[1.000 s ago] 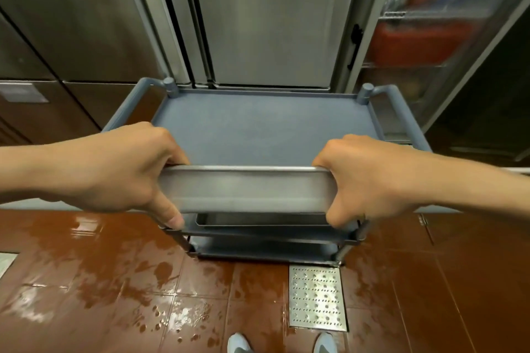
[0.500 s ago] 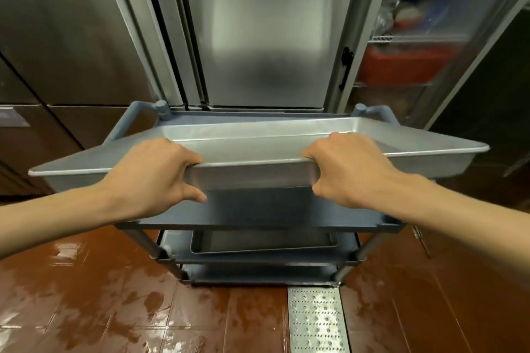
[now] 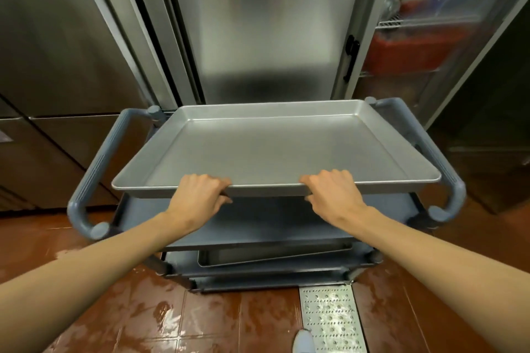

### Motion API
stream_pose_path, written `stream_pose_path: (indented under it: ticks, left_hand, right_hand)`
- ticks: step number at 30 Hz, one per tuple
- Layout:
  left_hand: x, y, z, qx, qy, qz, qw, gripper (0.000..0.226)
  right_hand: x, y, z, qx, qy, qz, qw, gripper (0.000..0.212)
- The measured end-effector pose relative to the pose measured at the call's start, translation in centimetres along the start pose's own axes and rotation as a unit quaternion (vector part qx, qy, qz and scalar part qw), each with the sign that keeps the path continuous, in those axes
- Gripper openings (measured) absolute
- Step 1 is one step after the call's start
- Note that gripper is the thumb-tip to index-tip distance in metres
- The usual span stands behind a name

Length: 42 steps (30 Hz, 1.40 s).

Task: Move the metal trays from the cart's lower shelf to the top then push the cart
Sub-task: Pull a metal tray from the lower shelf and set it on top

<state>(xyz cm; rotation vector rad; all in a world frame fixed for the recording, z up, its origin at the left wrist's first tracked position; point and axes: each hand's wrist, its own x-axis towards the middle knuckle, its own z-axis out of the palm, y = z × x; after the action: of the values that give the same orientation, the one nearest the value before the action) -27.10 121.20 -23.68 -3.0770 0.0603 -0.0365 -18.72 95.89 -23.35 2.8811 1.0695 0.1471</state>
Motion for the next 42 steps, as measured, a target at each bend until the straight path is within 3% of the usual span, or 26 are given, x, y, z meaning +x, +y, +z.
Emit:
stream_pose_path:
  ticks: [8, 10, 13, 17, 20, 23, 27, 30, 36, 40, 42]
  left_hand:
    - [2.2, 1.1, 5.0, -0.004, 0.006, -0.009, 1.000, 0.019]
    - [2.2, 1.5, 5.2, -0.018, 0.014, 0.000, 1.000, 0.017]
    - [2.2, 1.6, 6.1, 0.009, 0.016, 0.011, 1.000, 0.033]
    - [2.2, 1.4, 7.7, 0.002, 0.013, 0.007, 1.000, 0.033]
    - [2.1, 1.3, 8.9, 0.003, 0.005, 0.008, 1.000, 0.035]
    - [2.1, 1.0, 10.1, -0.003, 0.010, 0.013, 1.000, 0.033]
    - [2.1, 0.3, 11.5, 0.004, 0.007, 0.022, 1.000, 0.032]
    - [2.3, 0.1, 12.7, 0.027, -0.001, 0.029, 0.999, 0.034]
    - [2.8, 0.6, 14.8, 0.054, -0.042, 0.027, 0.997, 0.055]
    - [2.8, 0.3, 16.5, 0.018, -0.093, -0.001, 0.995, 0.033]
    - [2.5, 0.1, 17.1, -0.008, -0.106, -0.014, 0.994, 0.033]
  right_hand:
    - [2.0, 1.3, 6.2, 0.021, -0.059, 0.011, 0.998, 0.021]
    - [2.0, 1.4, 7.0, 0.027, -0.054, 0.008, 0.998, 0.025]
    - [1.9, 1.3, 8.0, 0.029, -0.047, 0.005, 0.998, 0.030]
    - [2.0, 0.9, 8.9, 0.031, -0.028, -0.009, 0.999, 0.037]
    - [2.3, 0.6, 8.8, 0.000, -0.064, -0.020, 0.998, 0.048]
    - [2.4, 0.2, 9.7, 0.005, -0.036, -0.016, 0.999, 0.057]
    - [2.5, -0.8, 11.4, 0.012, -0.081, -0.013, 0.997, 0.047]
    - [2.8, -1.0, 11.7, 0.008, -0.063, 0.001, 0.998, 0.049]
    - [3.2, -0.6, 14.2, 0.010, -0.136, -0.004, 0.991, 0.051]
    - [3.1, -0.6, 15.0, 0.007, -0.168, 0.016, 0.986, 0.045]
    - [3.0, -0.8, 15.4, 0.003, -0.172, 0.016, 0.985, 0.038]
